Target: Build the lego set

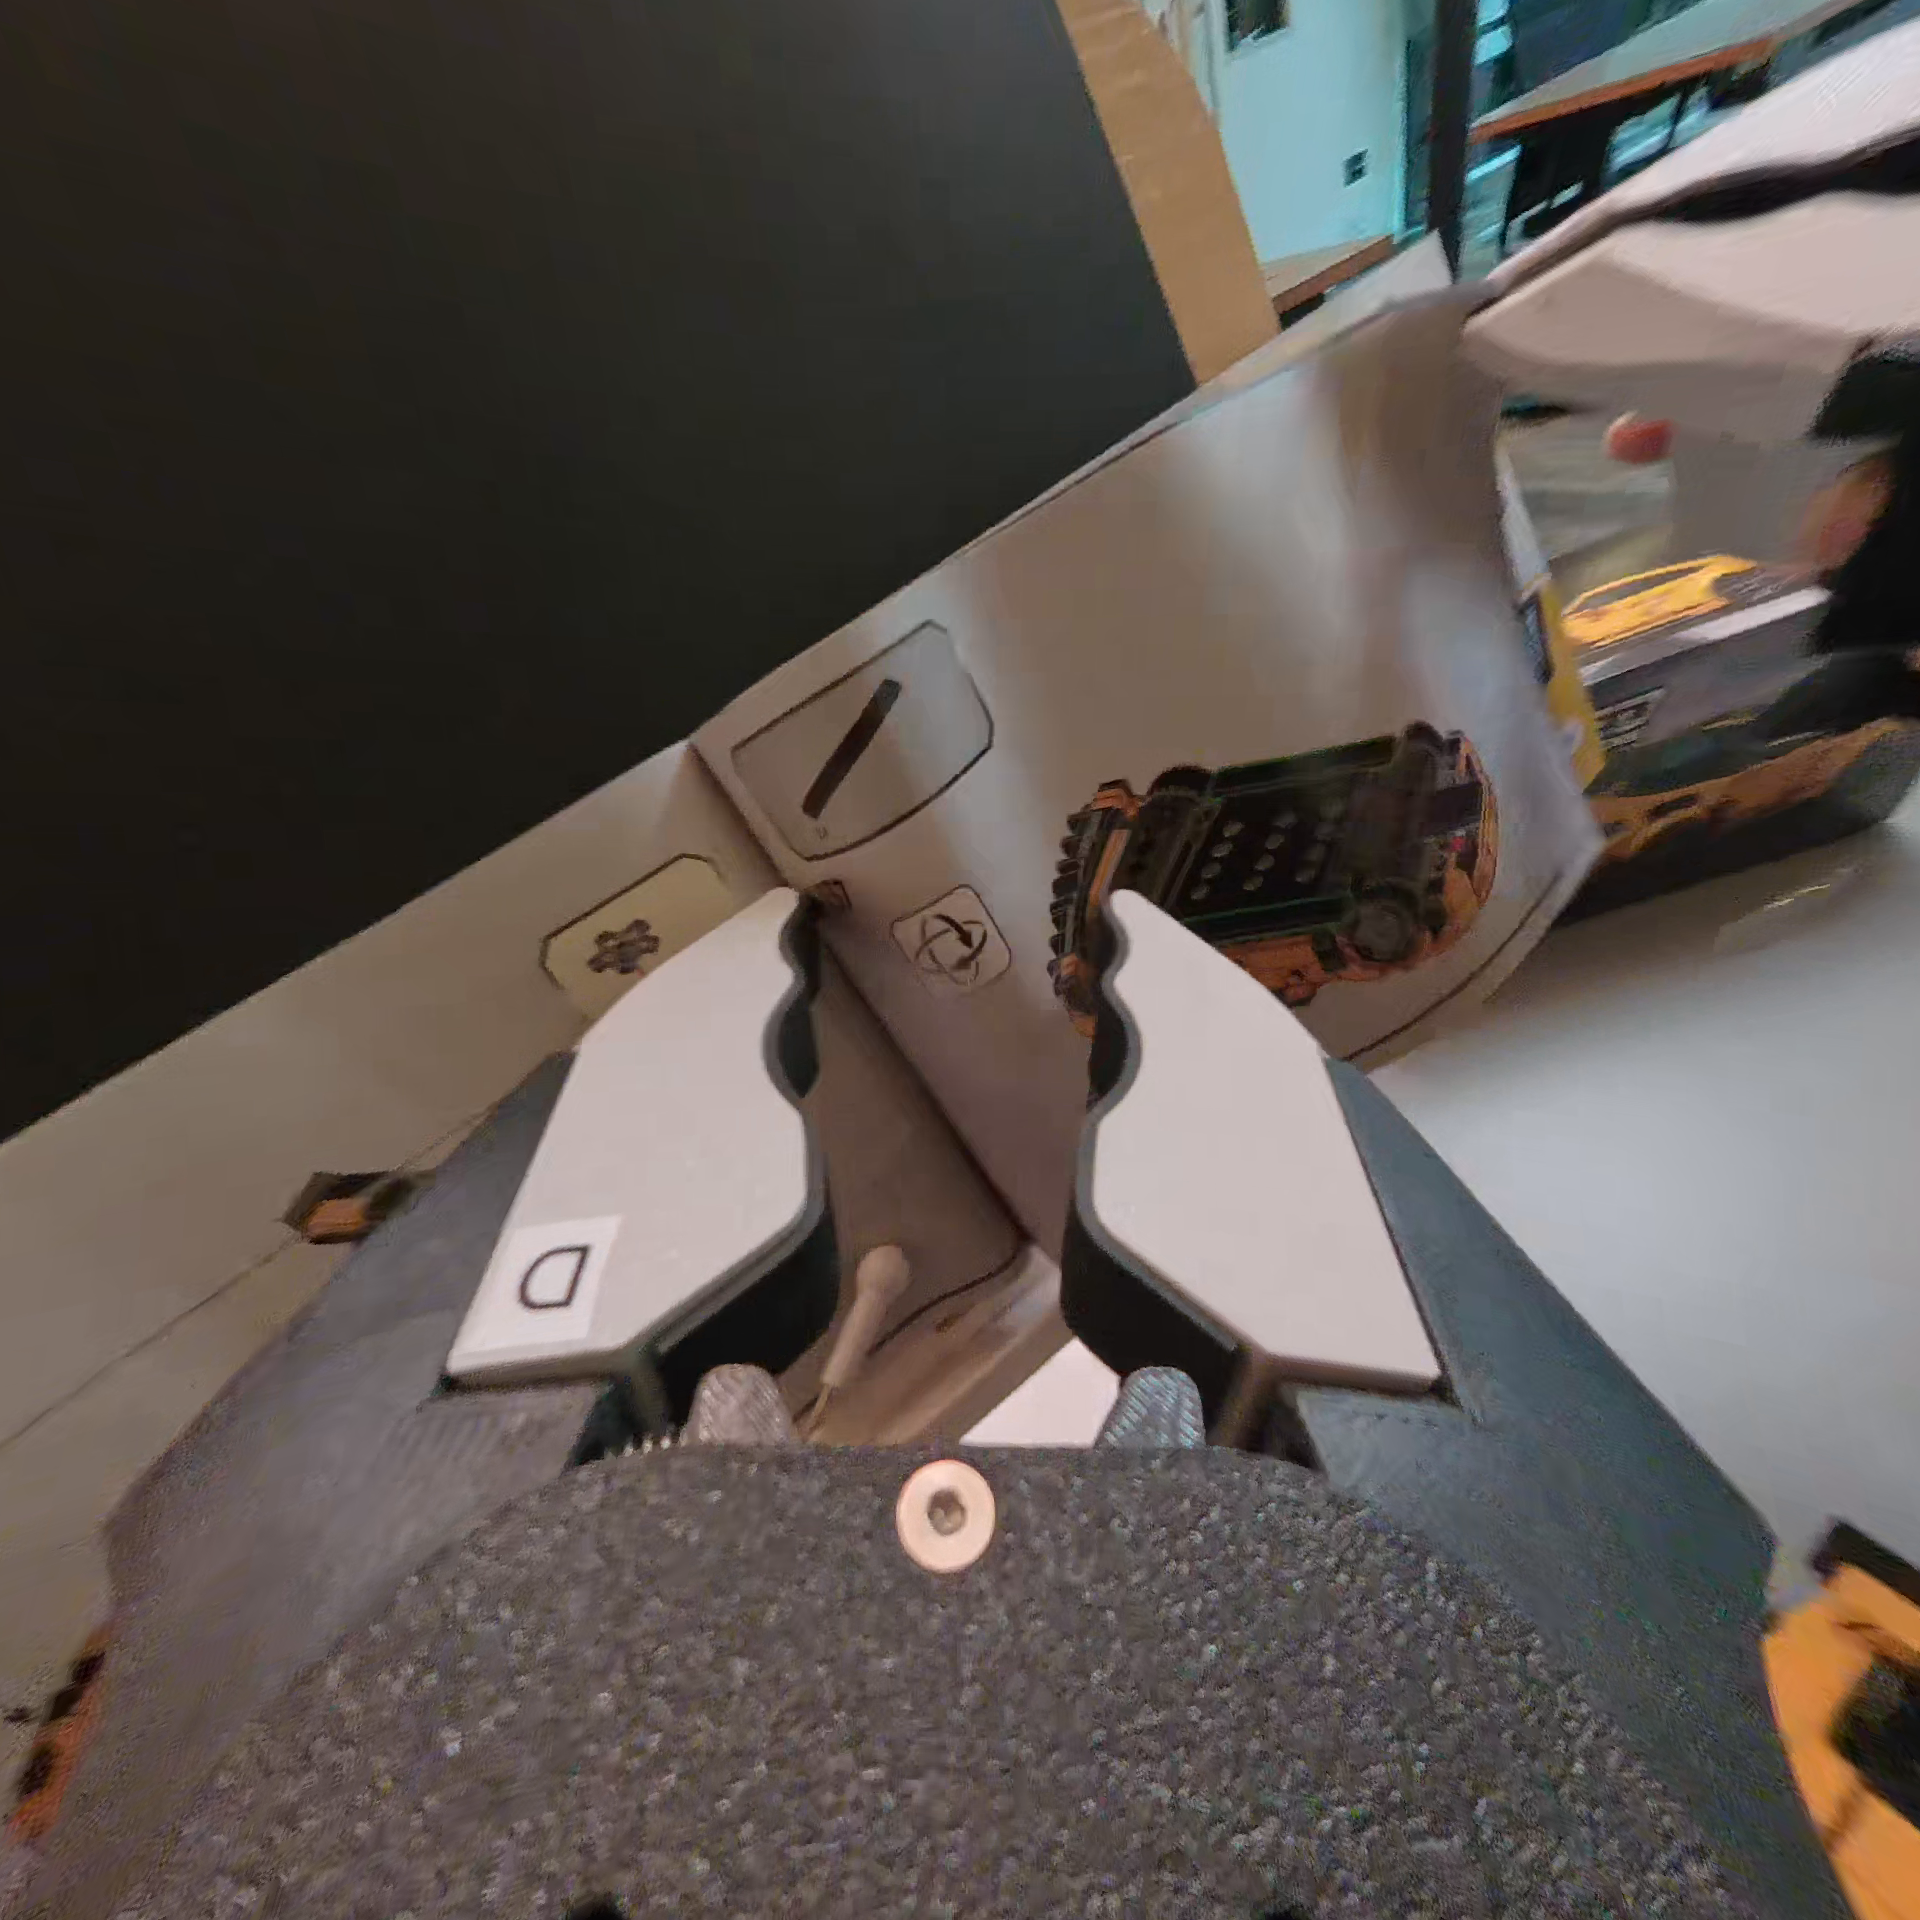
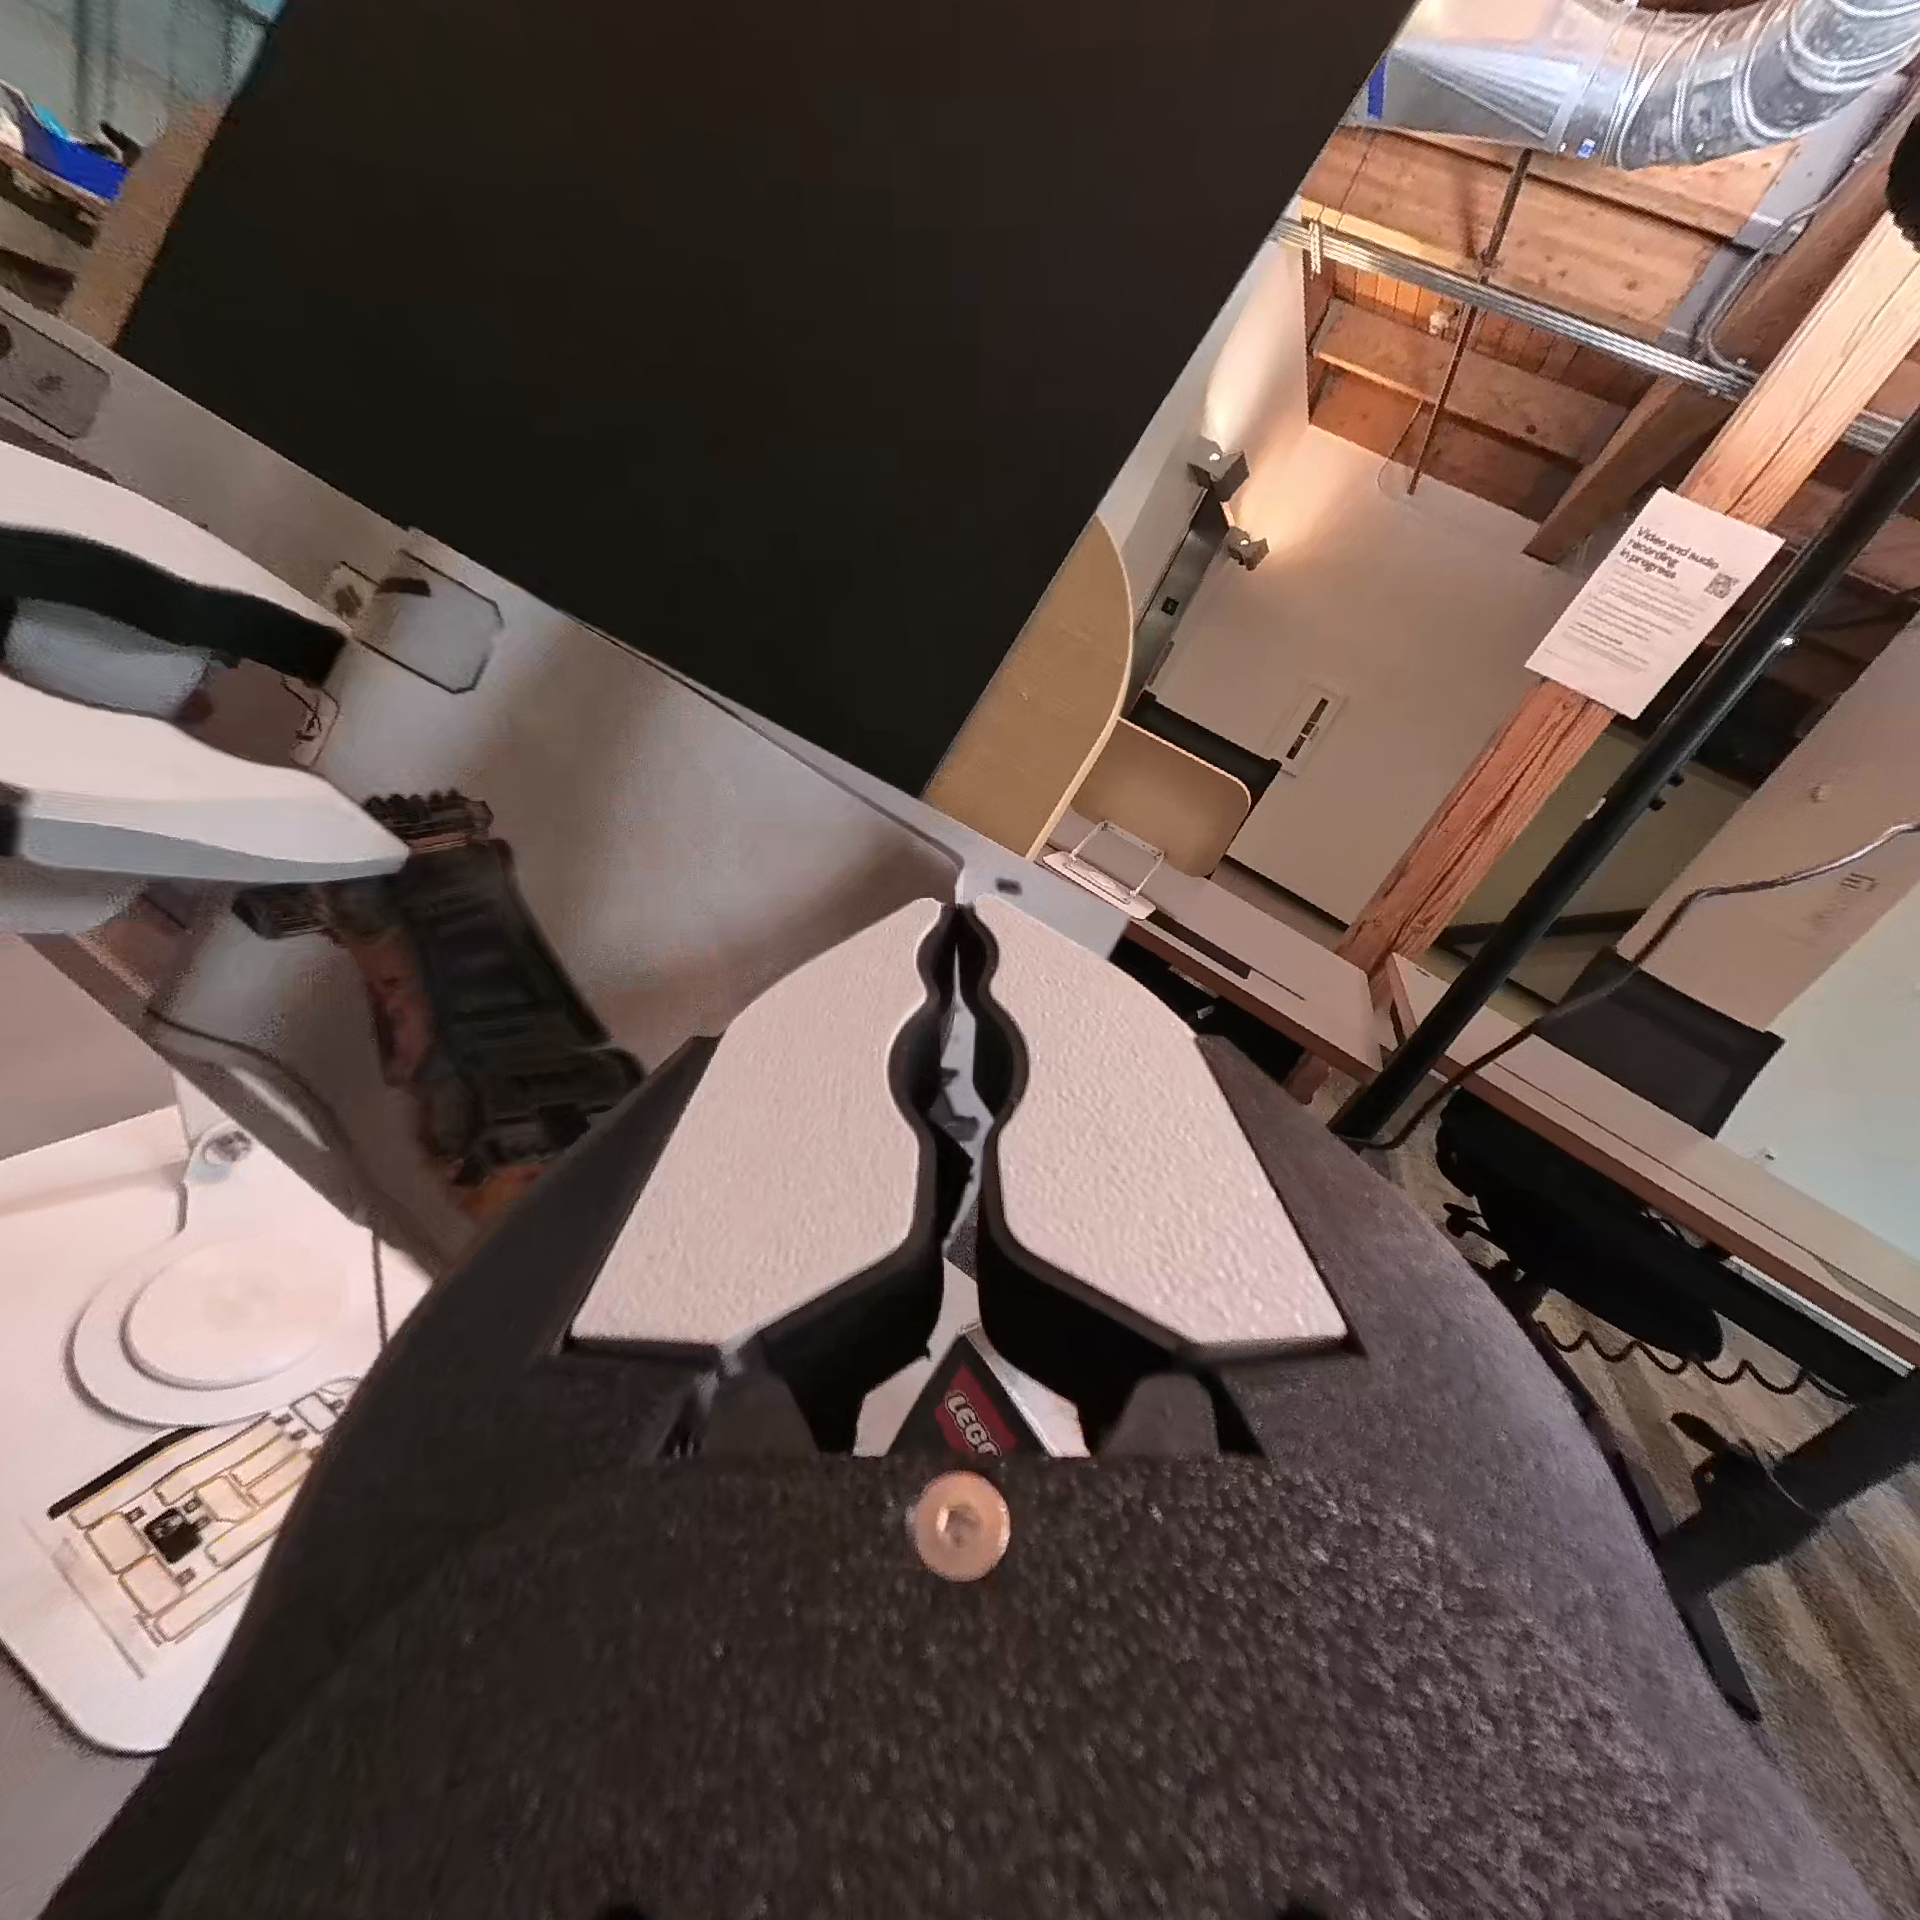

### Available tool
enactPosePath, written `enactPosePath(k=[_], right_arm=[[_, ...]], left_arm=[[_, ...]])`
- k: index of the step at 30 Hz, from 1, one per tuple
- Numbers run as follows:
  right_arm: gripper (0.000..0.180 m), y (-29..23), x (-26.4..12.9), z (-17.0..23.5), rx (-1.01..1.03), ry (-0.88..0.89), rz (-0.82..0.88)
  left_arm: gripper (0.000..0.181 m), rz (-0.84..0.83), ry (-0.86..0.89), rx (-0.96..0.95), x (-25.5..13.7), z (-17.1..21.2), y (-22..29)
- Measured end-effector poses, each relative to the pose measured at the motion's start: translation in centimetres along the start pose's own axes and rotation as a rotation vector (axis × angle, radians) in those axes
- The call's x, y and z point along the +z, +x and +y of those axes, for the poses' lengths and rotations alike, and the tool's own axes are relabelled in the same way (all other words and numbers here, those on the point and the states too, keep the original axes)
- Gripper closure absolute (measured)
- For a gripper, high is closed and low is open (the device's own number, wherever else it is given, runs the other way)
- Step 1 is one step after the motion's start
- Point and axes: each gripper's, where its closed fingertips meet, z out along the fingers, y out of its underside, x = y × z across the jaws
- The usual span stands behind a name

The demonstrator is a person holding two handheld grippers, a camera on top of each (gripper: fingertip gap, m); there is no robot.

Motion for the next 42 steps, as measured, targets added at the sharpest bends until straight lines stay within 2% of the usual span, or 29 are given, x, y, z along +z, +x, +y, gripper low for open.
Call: enactPosePath(k=[6, 10, 15, 19, 27, 29, 32, 34, 35, 37, 39, 42], right_arm=[[0.179, -0.7, -0.8, -0.9, -0.011, 0.004, -0.028], [0.166, -1.9, -1.5, -1.2, 0.016, -0.002, -0.078], [0.165, -3.5, -1.7, -0.3, -0.012, -0.041, -0.141], [0.162, -4.1, -1.1, 0.5, 0.046, -0.084, -0.187], [0.165, -2.0, -0.2, 3.2, 0.132, -0.147, -0.132], [0.165, -2.1, -0.3, 3.2, 0.152, -0.136, -0.136], [0.165, -2.7, -0.2, 3.0, 0.134, -0.127, -0.138], [0.165, -3.2, -0.1, 2.9, 0.129, -0.127, -0.146], [0.165, -3.5, 0.0, 2.8, 0.128, -0.124, -0.150], [0.165, -3.6, -0.1, 2.9, 0.116, -0.131, -0.144], [0.165, -3.6, -0.1, 3.1, 0.102, -0.140, -0.140], [0.165, -3.4, 0.0, 3.9, 0.102, -0.158, -0.139]], left_arm=[[0.156, -0.036, -0.002, 0.024, -0.2, 0.1, -1.0], [0.156, 0.044, 0.027, -0.054, -1.0, -0.1, -0.7], [0.157, 0.106, 0.059, -0.109, -2.4, -0.5, -0.4], [0.155, 0.162, 0.090, -0.143, -3.3, -0.7, 0.0], [0.174, 0.229, 0.063, -0.176, -3.9, 0.9, -0.4], [0.162, 0.225, 0.070, -0.201, -3.9, 0.8, -0.3], [0.130, 0.237, 0.057, -0.224, -3.5, 0.0, 0.8], [0.121, 0.201, 0.032, -0.232, -2.4, -0.1, 1.1], [0.125, 0.174, 0.028, -0.225, -1.9, -0.1, 1.0], [0.144, 0.122, 0.019, -0.187, -1.4, 0.3, 0.8], [0.157, 0.127, 0.036, -0.196, -1.8, 0.2, 0.9], [0.163, 0.143, 0.044, -0.216, -2.4, 0.4, 0.5]])
